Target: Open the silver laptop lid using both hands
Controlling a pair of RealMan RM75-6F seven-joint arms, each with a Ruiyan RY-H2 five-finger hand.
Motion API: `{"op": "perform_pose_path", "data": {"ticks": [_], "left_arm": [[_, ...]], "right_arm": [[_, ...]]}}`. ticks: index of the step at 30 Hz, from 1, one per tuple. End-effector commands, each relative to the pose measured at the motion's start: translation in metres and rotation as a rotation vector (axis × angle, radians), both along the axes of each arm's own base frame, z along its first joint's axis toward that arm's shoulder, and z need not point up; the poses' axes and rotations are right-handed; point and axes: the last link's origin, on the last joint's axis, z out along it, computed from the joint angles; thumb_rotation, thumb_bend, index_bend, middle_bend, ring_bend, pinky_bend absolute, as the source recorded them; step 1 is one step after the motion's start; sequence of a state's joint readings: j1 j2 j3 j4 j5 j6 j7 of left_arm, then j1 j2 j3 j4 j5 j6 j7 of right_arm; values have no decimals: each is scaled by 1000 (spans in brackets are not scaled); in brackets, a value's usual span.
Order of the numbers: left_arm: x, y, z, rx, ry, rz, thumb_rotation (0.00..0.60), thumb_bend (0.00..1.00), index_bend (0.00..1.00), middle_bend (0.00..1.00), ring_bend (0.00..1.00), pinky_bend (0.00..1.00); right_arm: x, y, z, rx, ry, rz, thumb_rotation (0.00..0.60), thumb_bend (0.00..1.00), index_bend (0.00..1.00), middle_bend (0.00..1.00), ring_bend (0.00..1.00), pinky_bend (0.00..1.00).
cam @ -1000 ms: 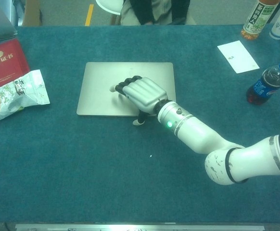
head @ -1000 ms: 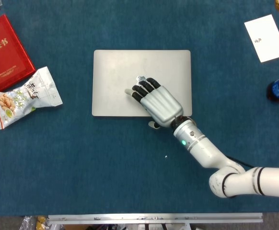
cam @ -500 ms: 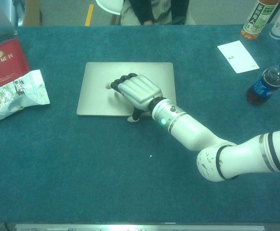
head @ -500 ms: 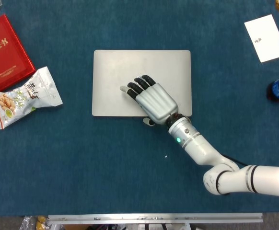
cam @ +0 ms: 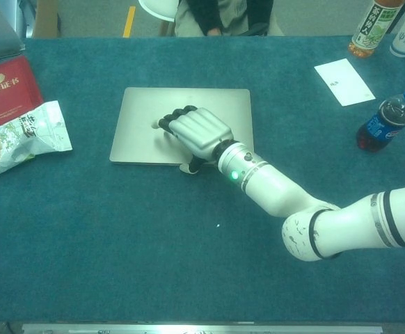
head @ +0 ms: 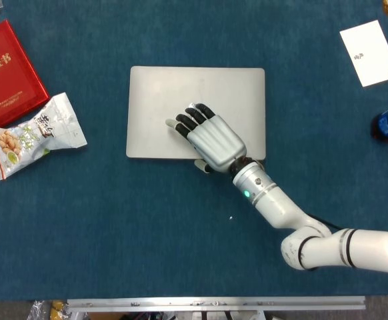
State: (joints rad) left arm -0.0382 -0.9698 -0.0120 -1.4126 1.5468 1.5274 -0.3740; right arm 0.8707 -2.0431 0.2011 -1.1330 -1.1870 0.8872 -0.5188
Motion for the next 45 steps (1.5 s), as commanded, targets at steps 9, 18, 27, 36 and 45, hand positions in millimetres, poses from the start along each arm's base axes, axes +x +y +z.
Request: {"op": "perform_pose_path", "data": {"ticks": [9,18,27,36,45], "left_arm": [[-1,1,-1,-1,-3,-2,600,297,340,301,259,225],[-1,1,0,3,-5,-4,600,297,340,301,259,224],[2,3,0,-3,-1,-14,600,297,340,301,259,224],[4,6,-4,-25,6,-26,600,298,340,301,259,224],[6,7,-4,-29,9,-31,600,297,340,301,259,224]], "right_arm": [[1,2,2,-10,4,19,600,314,156,196,127,129],[2,1,7,-30,6,34,600,439,156,195,127,129],[6,-4,17,-63,-7,44,600,506,156,195,127,129],[8,-11,31,-98,-9,53,600,506,156,196,127,129],[12,-16,42,-124,-15,56,600,506,156,195,127,129]]}}
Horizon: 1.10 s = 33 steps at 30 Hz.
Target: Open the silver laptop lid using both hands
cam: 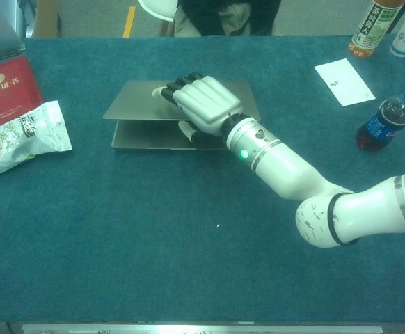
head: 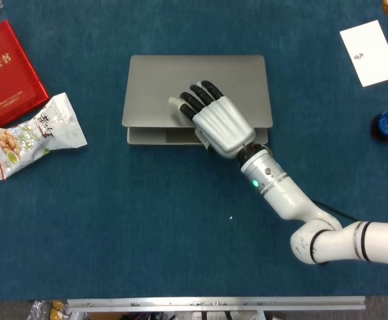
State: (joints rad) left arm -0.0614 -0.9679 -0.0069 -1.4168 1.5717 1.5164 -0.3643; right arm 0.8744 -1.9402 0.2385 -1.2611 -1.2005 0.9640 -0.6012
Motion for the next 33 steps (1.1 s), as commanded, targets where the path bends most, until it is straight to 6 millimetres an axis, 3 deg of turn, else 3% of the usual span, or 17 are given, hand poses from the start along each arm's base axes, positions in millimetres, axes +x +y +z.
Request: {"op": "perform_pose_path", "data": {"ticks": [1,12,33], "left_arm": [[0,0,0,-1,1,0,600,298,340,301,259,224],[1,3,-7,-50,9,-6,600,297,340,301,259,224],[24,17,-44,-214,12,-115,600,298,340,301,259,224]], "right_arm": [[1,-2,3,-9,-2,1,600,506,156,195,127,129],[8,-7,12,-32,0,15,600,506,156,196,127,129],[14,-18,27,-76,4,14,600,506,156,196,126,129]]}}
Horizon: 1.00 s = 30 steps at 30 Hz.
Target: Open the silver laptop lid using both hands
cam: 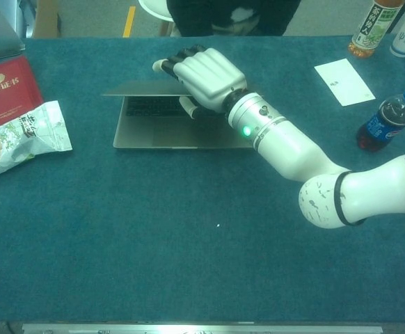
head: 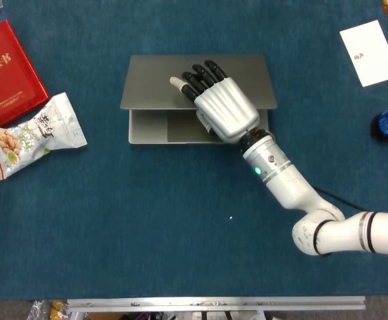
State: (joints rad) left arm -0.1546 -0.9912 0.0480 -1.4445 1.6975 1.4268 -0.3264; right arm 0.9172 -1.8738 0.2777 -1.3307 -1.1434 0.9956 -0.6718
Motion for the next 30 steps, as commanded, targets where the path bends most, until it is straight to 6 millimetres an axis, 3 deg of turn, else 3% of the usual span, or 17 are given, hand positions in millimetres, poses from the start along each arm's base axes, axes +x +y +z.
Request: {"op": "perform_pose_path", "data": {"ticks": [1,13,25,30], "left_arm": [[6,3,-7,-31,1,-28,600,298,340,301,259,224],[34,33,-37,-188,-14,-171,600,297,335,299,259,224],[42,58,-70,-321,-7,-216,600,298,325,281,254,201],[45,64,-82,-386,-1,-224,600,297,306,228,243,177]], "right_arm": [[0,-1,1,-5,0,0,600,506,156,196,126,129],[0,-5,3,-27,8,-3,600,506,156,196,127,129],[0,-7,5,-41,18,2,600,505,156,195,127,129],[1,-7,5,-44,21,6,600,505,156,195,127,129]]}}
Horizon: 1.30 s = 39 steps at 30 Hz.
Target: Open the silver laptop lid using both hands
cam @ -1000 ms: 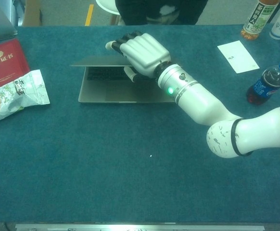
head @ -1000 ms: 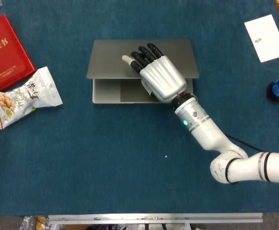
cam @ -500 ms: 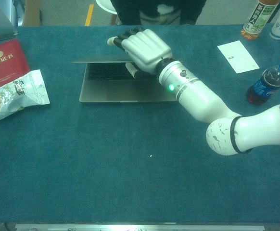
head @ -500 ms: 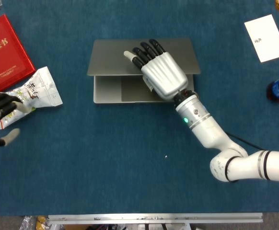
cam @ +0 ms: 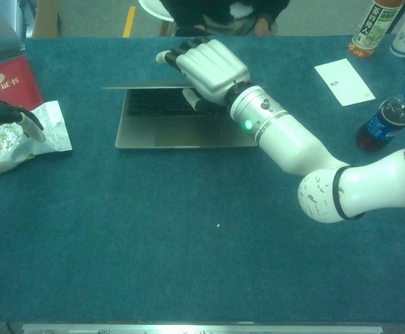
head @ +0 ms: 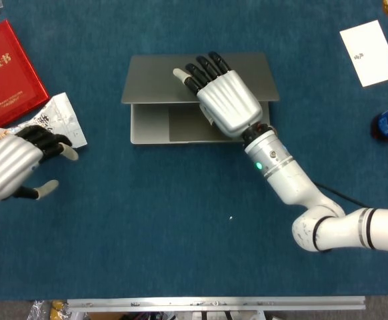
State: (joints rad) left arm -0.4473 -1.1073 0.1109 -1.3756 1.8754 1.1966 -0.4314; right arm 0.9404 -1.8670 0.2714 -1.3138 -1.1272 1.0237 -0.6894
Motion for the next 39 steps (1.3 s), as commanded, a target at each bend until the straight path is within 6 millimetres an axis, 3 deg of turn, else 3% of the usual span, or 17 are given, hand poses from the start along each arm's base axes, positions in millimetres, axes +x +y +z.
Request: {"op": "perform_pose_path", "data": {"ticks": [1,11,17,22,39], "left_arm": [[2,4,-9,-39,0,-6,600,297,300,217,239,176],[8,16,-31,-112,19,-12,600,298,235,162,174,159],[8,25,-39,-136,61,-4,599,298,142,106,117,114],[13,32,-48,-150,76,-5,570,298,113,85,92,92],[32,48,-82,-184,124,-51,552,298,113,84,90,92]], "right_arm": [[1,0,0,0,-1,0,600,505,156,195,127,129],[3,0,0,-2,1,4,600,506,156,195,127,129],[3,-1,0,-2,1,3,600,506,156,196,127,129],[3,-1,0,-3,3,4,600,505,156,195,126,129],[3,-2,-2,0,7,4,600,505,156,195,127,129]]}}
